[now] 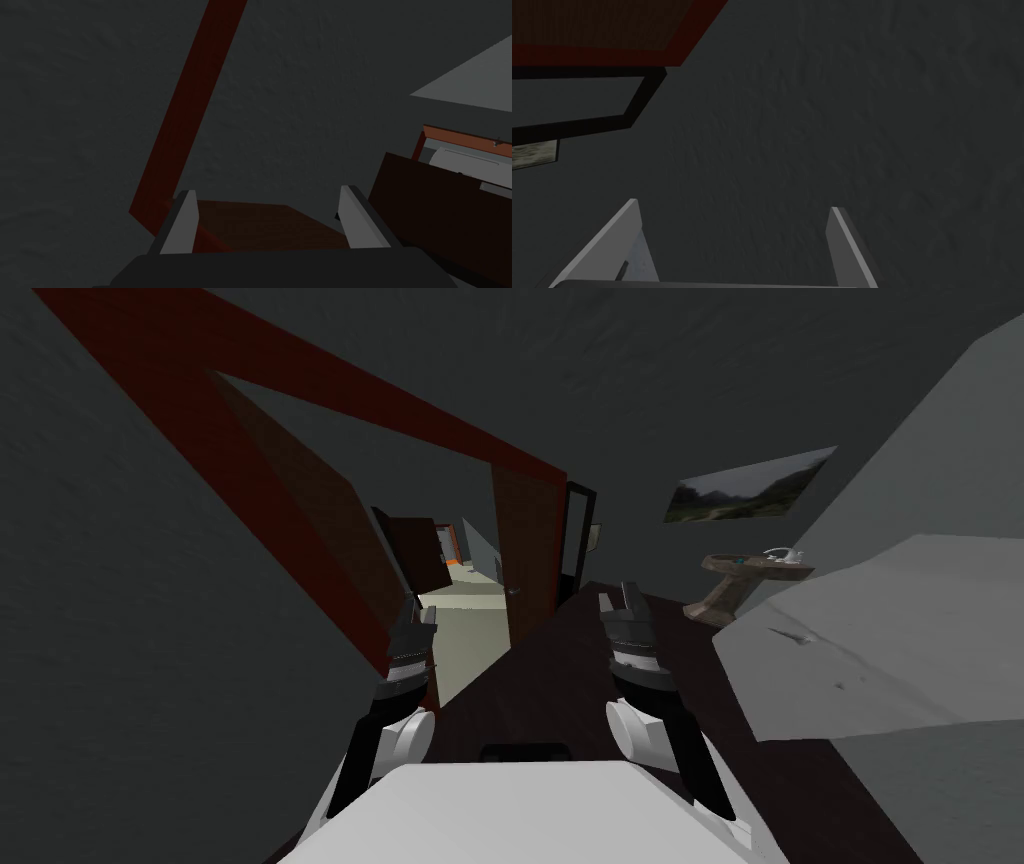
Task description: Push the door open
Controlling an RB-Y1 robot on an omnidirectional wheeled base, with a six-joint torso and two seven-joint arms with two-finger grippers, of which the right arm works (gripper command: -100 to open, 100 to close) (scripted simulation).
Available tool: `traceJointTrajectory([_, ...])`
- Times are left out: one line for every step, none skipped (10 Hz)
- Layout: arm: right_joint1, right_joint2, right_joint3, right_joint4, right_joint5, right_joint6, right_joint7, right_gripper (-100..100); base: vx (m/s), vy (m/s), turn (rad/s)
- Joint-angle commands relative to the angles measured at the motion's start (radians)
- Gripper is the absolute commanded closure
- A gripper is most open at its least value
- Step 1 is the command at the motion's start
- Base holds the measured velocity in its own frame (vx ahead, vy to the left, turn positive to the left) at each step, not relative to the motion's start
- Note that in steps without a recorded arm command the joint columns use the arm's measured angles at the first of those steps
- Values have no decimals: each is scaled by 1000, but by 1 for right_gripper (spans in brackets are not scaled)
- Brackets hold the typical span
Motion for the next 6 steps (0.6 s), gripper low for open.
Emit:
traceJointTrajectory([-11, -8, 3, 29, 1, -6, -2, -100, 47, -17, 42])
traceJointTrajectory([-21, -14, 7, 58, 1, -13, -3, -100, 109, -14, 78])
traceJointTrajectory([-27, -18, 9, 73, 1, -16, -4, -100, 117, -18, 41])
traceJointTrajectory([-32, -21, 10, 89, 2, -19, -5, -100, 103, -38, 20])
traceJointTrajectory([-39, -25, 13, 108, 2, -23, -6, -100, 99, -36, 37])
traceJointTrajectory([-47, -29, 15, 130, 2, -28, -7, -100, 93, -27, 48])
